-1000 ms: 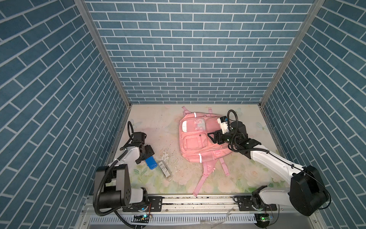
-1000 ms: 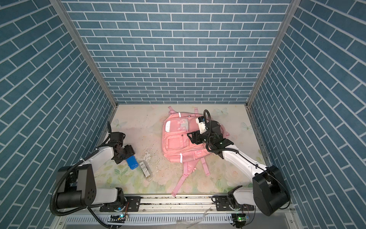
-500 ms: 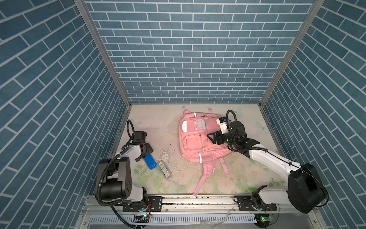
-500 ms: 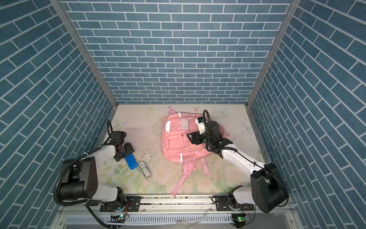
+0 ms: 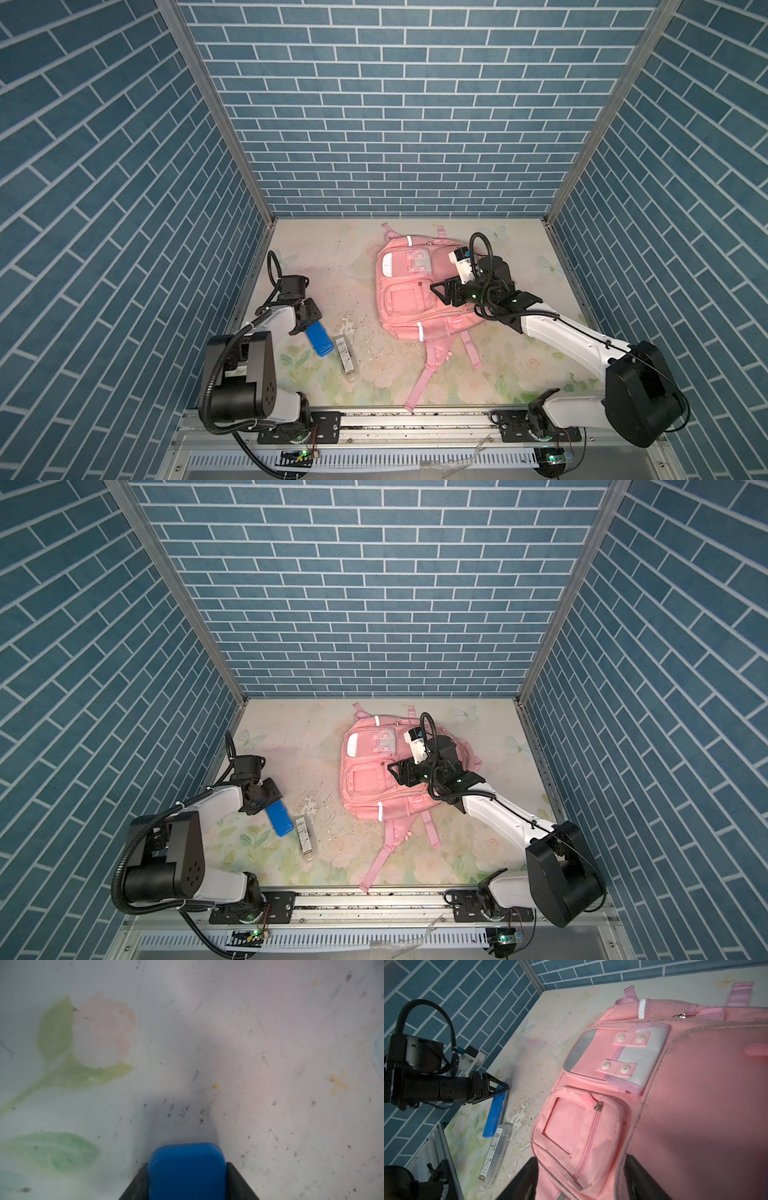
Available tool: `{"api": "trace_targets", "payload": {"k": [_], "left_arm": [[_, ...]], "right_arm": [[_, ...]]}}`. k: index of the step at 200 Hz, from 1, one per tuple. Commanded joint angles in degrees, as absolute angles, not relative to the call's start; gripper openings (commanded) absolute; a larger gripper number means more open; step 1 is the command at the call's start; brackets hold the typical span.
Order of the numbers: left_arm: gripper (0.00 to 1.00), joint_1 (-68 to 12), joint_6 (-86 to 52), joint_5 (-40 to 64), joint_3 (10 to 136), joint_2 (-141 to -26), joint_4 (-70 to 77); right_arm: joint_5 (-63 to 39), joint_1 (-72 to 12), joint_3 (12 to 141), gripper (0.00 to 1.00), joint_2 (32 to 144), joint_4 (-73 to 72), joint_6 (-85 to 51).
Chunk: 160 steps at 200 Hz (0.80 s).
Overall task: Pack books, pencil case, and school supplies into a backpack
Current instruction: Pick up the pencil case from the middle-left of the table, then pass the pencil case.
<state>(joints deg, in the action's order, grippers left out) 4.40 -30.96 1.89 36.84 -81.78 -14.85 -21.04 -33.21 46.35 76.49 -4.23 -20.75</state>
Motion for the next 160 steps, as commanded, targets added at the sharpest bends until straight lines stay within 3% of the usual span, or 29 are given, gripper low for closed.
{"api": "trace_targets", "payload": {"k": [1,61,112,160], "left_arm": [[0.30,4.1,-32.1,6.0,36.3,-79.7,-18.5],[0.25,2.4,-32.7,11.1,46.3,-65.8,-25.9],[0.25,-15.3,-43.0,7.7,60.5,-69.2,-21.3],[0.25,-28.7,-45.8,6.8,73.0,-80.0,-13.2]], "right_arm": [[-21.0,-33.8,47.5,0.66,76.8,-4.7,-21.3],[-17.0,-32.2,49.4,0.66,71.0,-4.3,-16.4],[-28.3,-31.3,51.8,0.64,72.7,-10.7,-22.9],[-30.0,-39.5,51.8,0.61,76.8,-22.5,-30.6]]}}
